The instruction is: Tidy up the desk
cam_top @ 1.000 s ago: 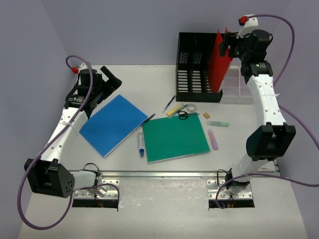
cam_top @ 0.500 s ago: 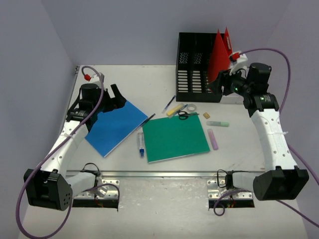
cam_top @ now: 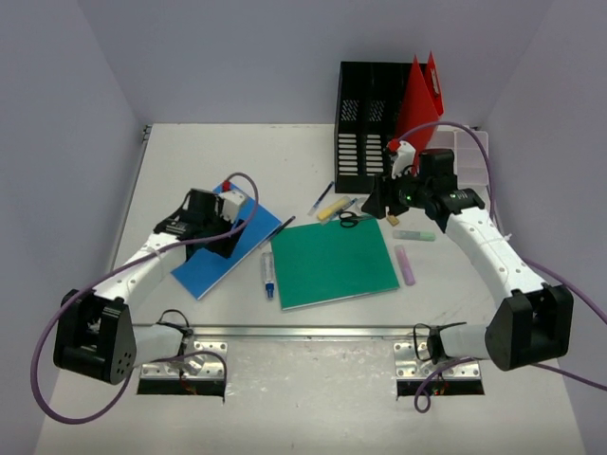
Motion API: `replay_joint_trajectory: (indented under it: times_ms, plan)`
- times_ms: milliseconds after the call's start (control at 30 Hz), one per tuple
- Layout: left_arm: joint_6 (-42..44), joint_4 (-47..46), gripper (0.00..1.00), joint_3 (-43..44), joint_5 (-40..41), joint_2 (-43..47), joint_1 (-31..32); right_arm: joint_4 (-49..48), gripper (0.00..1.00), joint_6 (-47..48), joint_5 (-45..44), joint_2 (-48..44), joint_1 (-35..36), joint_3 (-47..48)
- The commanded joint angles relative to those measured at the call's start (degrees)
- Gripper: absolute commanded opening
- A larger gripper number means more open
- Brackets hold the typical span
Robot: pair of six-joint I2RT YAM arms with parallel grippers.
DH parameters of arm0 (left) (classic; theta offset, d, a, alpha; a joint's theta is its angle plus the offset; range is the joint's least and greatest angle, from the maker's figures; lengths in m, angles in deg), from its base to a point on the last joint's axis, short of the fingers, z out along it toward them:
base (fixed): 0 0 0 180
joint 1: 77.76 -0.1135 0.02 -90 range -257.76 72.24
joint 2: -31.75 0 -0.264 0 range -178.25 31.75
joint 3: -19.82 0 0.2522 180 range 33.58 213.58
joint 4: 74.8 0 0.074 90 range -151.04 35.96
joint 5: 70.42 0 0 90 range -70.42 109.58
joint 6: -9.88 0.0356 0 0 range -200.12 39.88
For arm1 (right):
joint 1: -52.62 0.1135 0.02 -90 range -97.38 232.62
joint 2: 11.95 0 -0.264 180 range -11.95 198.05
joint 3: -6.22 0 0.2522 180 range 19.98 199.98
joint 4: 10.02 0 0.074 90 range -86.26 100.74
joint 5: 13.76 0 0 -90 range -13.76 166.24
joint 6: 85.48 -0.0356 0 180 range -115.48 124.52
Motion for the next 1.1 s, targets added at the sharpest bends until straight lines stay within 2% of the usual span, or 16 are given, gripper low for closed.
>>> replay_joint_trajectory:
  times_ms: [0, 100, 200, 567, 700, 900, 1067]
  plan:
    - [8.29, 0.41, 0.67, -4.0, 2.81, -0.21, 7.16, -4.41, 0.56, -2.83, -1.84, 1.62, -0.09, 1.65]
    - [7.94, -0.19, 0.66, -4.43, 3.54, -1.81, 7.85, -4.84, 0.56, -3.78, -1.92, 1.96, -0.09, 1.9]
    - [7.5, -0.98, 0.61, -5.04, 3.98, -5.14, 8.2, -5.37, 0.56, -5.46, -1.66, 2.66, -0.09, 2.08]
    - [11.08, -12.53, 0.54, -13.23, 13.09, -11.16, 10.4, -5.98, 0.56, -8.89, -1.18, 7.47, -0.09, 6.94]
    - [12.35, -15.57, 0.38, -15.05, 14.25, -11.7, 10.4, -6.16, 0.56, -11.21, 0.45, 9.5, -0.09, 8.55]
    - [12.34, -16.01, 0.0, -15.22, 12.69, -13.4, 10.31, -6.68, 0.55, -15.9, 3.84, 12.85, 0.08, 10.95]
    - [11.54, -13.29, 0.0, -13.28, 10.05, -12.27, 9.86, -11.01, 0.56, -16.41, 8.9, 13.56, 1.66, 11.48]
